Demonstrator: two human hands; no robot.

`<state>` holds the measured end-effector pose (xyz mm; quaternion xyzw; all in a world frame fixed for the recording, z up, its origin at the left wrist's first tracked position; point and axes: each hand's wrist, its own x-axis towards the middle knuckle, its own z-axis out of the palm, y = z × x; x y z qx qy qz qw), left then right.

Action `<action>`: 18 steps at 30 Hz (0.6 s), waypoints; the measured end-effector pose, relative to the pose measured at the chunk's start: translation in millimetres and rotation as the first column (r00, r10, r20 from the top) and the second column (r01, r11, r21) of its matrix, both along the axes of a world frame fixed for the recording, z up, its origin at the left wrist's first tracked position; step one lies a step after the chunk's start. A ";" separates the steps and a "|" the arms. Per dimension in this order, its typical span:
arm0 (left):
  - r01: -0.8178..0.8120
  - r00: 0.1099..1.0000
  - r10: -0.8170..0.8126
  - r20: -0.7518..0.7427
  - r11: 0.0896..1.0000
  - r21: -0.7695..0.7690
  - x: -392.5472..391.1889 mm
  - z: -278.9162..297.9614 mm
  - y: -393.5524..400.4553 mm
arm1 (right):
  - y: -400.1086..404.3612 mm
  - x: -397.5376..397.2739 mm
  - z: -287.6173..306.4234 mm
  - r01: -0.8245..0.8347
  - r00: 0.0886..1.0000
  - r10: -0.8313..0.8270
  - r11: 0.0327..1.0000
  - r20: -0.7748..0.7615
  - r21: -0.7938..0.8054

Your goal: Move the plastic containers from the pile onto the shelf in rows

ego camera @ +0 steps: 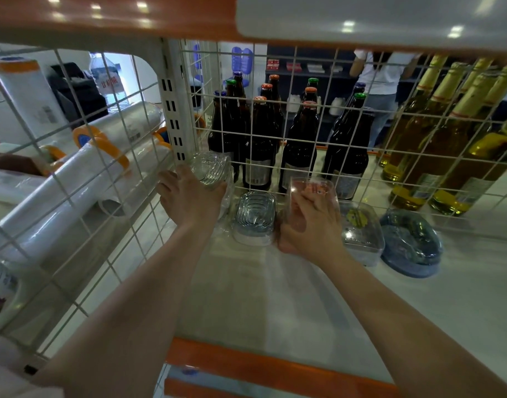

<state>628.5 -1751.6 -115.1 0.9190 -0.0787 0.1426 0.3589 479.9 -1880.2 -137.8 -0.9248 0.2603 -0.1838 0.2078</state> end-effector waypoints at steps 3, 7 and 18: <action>0.001 0.999 -0.001 -0.034 1.000 0.013 2.3 2.9 -3.9 | 0.0 1.6 -0.7 0.000 1.000 0.000 1.000 0.009 -0.002; 0.019 0.999 -0.016 -0.049 0.998 0.058 4.5 7.0 -2.7 | -1.1 0.7 -2.6 -0.002 1.000 0.002 1.000 0.005 -0.022; 0.118 0.986 -0.108 -0.128 0.990 0.074 10.6 4.9 12.5 | 0.3 -1.5 3.2 -0.013 0.999 0.012 0.999 -0.041 -0.036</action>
